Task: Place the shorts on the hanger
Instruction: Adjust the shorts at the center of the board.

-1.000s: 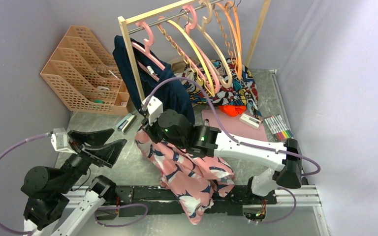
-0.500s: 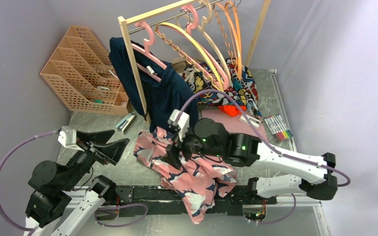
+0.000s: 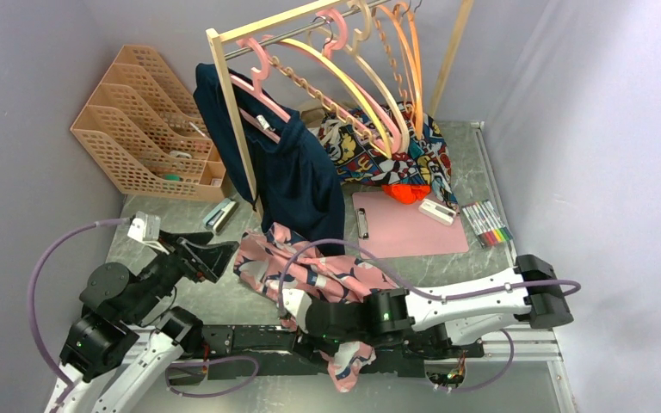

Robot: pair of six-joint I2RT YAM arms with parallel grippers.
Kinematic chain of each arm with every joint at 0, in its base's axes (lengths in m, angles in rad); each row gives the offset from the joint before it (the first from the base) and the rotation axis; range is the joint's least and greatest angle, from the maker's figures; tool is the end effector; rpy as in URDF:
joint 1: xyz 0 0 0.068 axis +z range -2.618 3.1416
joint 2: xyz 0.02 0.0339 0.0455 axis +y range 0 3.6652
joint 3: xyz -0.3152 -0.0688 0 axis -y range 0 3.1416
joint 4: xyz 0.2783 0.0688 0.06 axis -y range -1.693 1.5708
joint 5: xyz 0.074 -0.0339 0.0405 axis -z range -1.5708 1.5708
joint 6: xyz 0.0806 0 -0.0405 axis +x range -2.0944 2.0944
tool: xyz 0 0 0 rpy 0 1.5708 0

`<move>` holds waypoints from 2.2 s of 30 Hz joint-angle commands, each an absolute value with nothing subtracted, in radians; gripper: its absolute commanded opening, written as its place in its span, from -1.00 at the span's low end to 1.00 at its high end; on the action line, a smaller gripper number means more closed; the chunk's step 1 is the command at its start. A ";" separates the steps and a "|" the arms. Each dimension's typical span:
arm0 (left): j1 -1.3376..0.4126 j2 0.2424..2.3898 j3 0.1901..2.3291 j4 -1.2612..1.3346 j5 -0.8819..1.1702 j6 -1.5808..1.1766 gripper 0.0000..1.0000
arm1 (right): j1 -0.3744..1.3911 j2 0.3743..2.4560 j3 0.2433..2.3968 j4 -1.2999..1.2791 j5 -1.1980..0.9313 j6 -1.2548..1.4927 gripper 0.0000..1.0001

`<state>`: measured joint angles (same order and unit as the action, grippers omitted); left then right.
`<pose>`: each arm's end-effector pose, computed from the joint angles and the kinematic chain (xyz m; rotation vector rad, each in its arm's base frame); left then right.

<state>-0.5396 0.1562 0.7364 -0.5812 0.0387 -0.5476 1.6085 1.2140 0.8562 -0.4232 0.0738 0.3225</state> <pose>0.0525 -0.0351 0.3651 0.0252 1.6414 -0.8753 -0.0054 0.3012 0.2589 -1.4774 2.0365 0.8094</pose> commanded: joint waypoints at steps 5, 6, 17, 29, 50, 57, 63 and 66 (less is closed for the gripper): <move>-0.542 0.168 0.743 -0.644 0.055 -0.584 0.86 | 1.722 1.308 0.882 -0.478 0.475 0.457 0.55; -0.543 0.161 0.739 -0.644 0.054 -0.587 0.86 | 1.726 1.313 0.888 -0.490 0.503 0.470 0.54; -0.543 0.170 0.763 -0.660 0.055 -0.585 0.83 | 1.733 1.378 1.065 -0.538 0.599 0.401 -0.91; -0.543 0.138 0.939 -0.597 -0.044 -0.522 0.84 | 1.435 1.464 1.369 -0.196 0.458 0.331 -1.00; -0.543 0.133 0.844 -0.613 -0.056 -0.527 0.84 | 1.679 1.228 0.939 -0.349 0.353 0.278 0.33; -0.543 0.153 0.778 -0.570 -0.036 -0.560 0.84 | 1.735 1.347 0.878 -0.310 0.469 0.339 0.37; -0.542 0.175 0.766 -0.593 -0.022 -0.586 0.83 | 1.731 1.452 0.927 -0.301 0.604 0.326 0.34; -0.543 0.175 0.763 -0.602 -0.020 -0.594 0.83 | 1.732 1.477 0.960 -0.297 0.613 0.304 -0.24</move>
